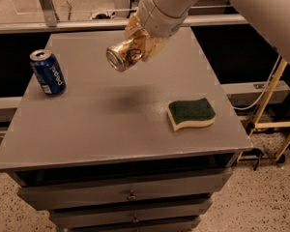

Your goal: Place orange can upright

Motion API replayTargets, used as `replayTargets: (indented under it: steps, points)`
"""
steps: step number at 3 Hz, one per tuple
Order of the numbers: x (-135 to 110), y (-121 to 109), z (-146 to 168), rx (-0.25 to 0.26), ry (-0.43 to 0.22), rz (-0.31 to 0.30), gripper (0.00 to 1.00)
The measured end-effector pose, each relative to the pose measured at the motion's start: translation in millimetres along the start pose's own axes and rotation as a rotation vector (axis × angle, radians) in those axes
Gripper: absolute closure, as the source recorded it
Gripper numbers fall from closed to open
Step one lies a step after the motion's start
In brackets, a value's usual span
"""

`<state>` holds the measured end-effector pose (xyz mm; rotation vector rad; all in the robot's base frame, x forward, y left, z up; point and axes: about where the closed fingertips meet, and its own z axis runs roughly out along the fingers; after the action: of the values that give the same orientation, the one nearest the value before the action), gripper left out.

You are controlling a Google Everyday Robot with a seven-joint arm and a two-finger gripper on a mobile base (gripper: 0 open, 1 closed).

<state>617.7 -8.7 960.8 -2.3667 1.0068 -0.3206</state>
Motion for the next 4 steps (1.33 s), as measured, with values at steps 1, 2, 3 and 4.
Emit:
replayTargets:
  steps: [1,2,3,4]
  points:
    - [3,-2,4,0.0,0.0,-0.021,1.0]
    - [4,-12,14,0.023,-0.021,-0.089,1.0]
    - [3,-23,14,0.098,-0.042,-0.195,1.0]
    - [1,-29,-3,0.233,-0.061,-0.307,1.0]
